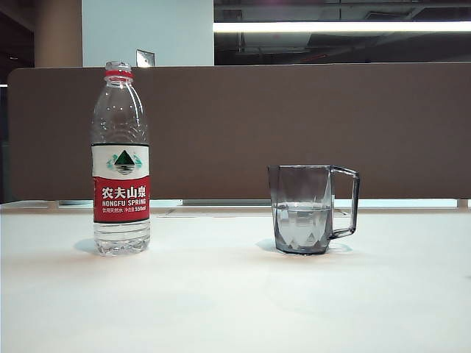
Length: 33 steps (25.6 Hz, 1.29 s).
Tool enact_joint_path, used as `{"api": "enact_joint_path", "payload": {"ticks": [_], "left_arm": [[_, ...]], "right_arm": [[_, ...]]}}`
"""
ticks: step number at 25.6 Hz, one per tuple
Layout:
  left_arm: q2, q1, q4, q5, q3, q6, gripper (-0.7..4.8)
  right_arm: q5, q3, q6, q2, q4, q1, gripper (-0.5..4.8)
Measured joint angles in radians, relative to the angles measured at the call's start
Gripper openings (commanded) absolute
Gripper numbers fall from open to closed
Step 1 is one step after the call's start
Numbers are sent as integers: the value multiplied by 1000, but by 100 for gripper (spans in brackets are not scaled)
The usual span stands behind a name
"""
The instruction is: Pick up the mineral water bottle with the left hand on the table and pour water into the mug until it's half full.
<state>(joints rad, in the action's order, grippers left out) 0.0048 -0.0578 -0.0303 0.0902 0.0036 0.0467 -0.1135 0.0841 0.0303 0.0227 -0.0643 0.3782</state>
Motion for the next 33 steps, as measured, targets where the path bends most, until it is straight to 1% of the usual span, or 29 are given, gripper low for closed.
{"api": "enact_joint_path", "payload": {"ticks": [7, 9, 11, 14, 16, 21, 25, 27, 31, 33], "left_arm": [[0, 0, -2, 0, 0, 0, -5], [0, 0, -3, 0, 0, 0, -5], [0, 0, -2, 0, 0, 0, -5], [0, 0, -3, 0, 0, 0, -5], [0, 0, -3, 0, 0, 0, -5], [0, 0, -3, 0, 0, 0, -5], [0, 0, -3, 0, 0, 0, -5], [0, 0, -3, 0, 0, 0, -5], [0, 0, -3, 0, 0, 0, -5], [0, 0, -3, 0, 0, 0, -5]], "right_arm": [[-1, -44, 1, -21, 49, -163, -1], [1, -75, 0, -21, 41, -219, -1], [8, -75, 2, -21, 31, -241, -1], [32, -75, 1, -21, 39, -309, -1], [43, -75, 0, -21, 40, -331, -1], [47, -75, 0, -21, 63, -330, -1], [98, -75, 0, -21, 107, -331, -1], [114, -75, 0, -21, 103, -330, -1], [113, -75, -2, -21, 102, -330, -1], [89, -75, -2, -21, 102, -330, -1]]}}
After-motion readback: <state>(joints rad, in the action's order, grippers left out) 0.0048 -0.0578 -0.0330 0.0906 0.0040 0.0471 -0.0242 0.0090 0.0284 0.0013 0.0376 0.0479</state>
